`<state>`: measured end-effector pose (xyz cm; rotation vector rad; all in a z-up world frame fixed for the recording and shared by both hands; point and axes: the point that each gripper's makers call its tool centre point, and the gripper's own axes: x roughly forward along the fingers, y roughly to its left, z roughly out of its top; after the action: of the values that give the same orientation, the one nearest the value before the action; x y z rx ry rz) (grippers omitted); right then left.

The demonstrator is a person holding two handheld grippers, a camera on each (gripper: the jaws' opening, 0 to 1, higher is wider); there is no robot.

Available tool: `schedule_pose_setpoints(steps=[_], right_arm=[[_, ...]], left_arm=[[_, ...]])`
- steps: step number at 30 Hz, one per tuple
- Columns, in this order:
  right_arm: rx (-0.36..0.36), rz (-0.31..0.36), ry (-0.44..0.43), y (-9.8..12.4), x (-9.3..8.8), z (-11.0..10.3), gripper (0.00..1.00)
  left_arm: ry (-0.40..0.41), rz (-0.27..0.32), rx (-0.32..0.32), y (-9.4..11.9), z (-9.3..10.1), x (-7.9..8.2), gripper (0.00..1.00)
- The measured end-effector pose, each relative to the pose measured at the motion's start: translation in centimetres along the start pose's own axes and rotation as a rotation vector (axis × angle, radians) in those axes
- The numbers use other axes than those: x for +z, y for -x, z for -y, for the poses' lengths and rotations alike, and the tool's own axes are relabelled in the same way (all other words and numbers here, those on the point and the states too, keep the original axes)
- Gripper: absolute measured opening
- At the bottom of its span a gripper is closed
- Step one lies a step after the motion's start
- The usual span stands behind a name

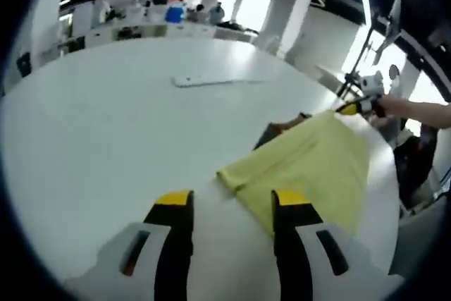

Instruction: Fold the garment on the visible template until the final outline fits inside the template.

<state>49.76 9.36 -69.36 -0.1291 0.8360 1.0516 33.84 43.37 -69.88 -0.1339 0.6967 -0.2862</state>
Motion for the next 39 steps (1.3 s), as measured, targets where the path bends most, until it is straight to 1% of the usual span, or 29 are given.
schedule_pose_setpoints(steps=[1,3,4,6,7,8,10,11,12,13,14,15,16,17,18,19,21,22,23,24,28,30,32,34,36,37,39], right_arm=[[-0.001,-0.007,0.03,0.0,0.0,0.0,0.29],[-0.018,-0.024,0.12,0.0,0.1,0.0,0.32],[-0.026,-0.042,0.161,0.1,0.0,0.0,0.32],[-0.024,-0.054,0.213,0.0,0.1,-0.1,0.31],[-0.024,-0.056,0.246,-0.1,0.2,-0.2,0.31],[-0.03,-0.062,0.284,-0.1,0.3,-0.3,0.31],[-0.033,-0.075,0.324,-0.1,0.2,-0.4,0.31],[-0.032,-0.078,0.354,-0.2,0.3,-0.5,0.31],[-0.034,-0.084,0.37,-0.2,0.3,-0.5,0.31],[-0.039,-0.093,0.4,-0.2,0.3,-0.4,0.31],[-0.037,-0.093,0.419,-0.3,0.4,-0.5,0.31],[-0.038,-0.099,0.439,-0.3,0.4,-0.5,0.31],[-0.045,-0.104,0.454,-0.3,0.4,-0.5,0.31],[-0.049,-0.113,0.479,-0.3,0.4,-0.4,0.31],[-0.044,-0.112,0.484,-0.4,0.4,-0.6,0.31],[-0.043,-0.115,0.49,-0.4,0.4,-0.6,0.3],[-0.043,-0.118,0.505,-0.4,0.5,-0.5,0.3],[-0.043,-0.119,0.511,-0.5,0.5,-0.5,0.3],[-0.045,-0.122,0.519,-0.5,0.5,-0.4,0.3],[-0.049,-0.125,0.529,-0.6,0.5,-0.2,0.29],[-0.048,-0.127,0.536,-0.9,0.7,0.5,0.29],[-0.049,-0.13,0.547,-1.0,0.7,0.7,0.28],[-0.052,-0.136,0.564,-1.1,0.6,0.8,0.27],[-0.05,-0.141,0.577,-1.2,0.5,0.8,0.27],[-0.046,-0.146,0.607,-1.4,0.3,0.8,0.27],[-0.041,-0.14,0.644,-1.6,0.4,0.7,0.27],[-0.042,-0.124,0.659,-1.7,0.8,0.4,0.27]], left_arm=[[-0.015,-0.006,0.0,0.0,0.1,0.0,0.44],[-0.089,-0.001,0.008,0.1,0.1,0.3,0.45],[-0.127,0.001,0.015,0.0,0.1,0.4,0.45],[-0.176,-0.01,0.039,0.1,-0.3,0.5,0.43],[-0.21,-0.001,0.032,0.0,-0.1,0.7,0.43],[-0.222,-0.006,0.044,0.0,-0.2,0.7,0.43],[-0.248,-0.008,0.041,-0.1,-0.1,0.8,0.43],[-0.283,-0.025,0.057,-0.1,-0.5,0.7,0.42],[-0.306,-0.025,0.052,-0.2,-0.4,0.7,0.41],[-0.313,-0.02,0.048,-0.3,-0.3,0.8,0.4],[-0.315,-0.033,0.055,-0.3,-0.4,0.6,0.39],[-0.343,-0.03,0.049,-0.4,-0.3,0.7,0.39],[-0.36,-0.036,0.052,-0.4,-0.4,0.6,0.39],[-0.379,-0.061,0.067,-0.4,-0.7,0.3,0.38],[-0.411,-0.066,0.06,-0.5,-0.6,0.3,0.37],[-0.435,-0.053,0.065,-0.6,-0.7,0.5,0.35],[-0.439,-0.053,0.076,-0.7,-0.7,0.6,0.33],[-0.483,-0.047,0.087,-0.7,-0.9,0.9,0.32],[-0.512,-0.054,0.098,-0.7,-1.1,1.0,0.31],[-0.554,-0.057,0.098,-0.9,-1.0,1.1,0.3],[-0.57,-0.077,0.1,-1.4,-1.3,0.8,0.28],[-0.62,-0.094,0.084,-1.6,-1.0,0.5,0.27],[-0.61,-0.094,0.083,-1.6,-0.8,0.5,0.25],[-0.629,-0.099,0.095,-1.8,-1.1,0.6,0.24],[-0.64,-0.099,0.092,-2.1,-1.1,0.5,0.24],[-0.646,-0.101,0.094,-2.1,-1.1,0.6,0.23],[-0.677,-0.108,0.089,-2.2,-1.0,0.5,0.22]])
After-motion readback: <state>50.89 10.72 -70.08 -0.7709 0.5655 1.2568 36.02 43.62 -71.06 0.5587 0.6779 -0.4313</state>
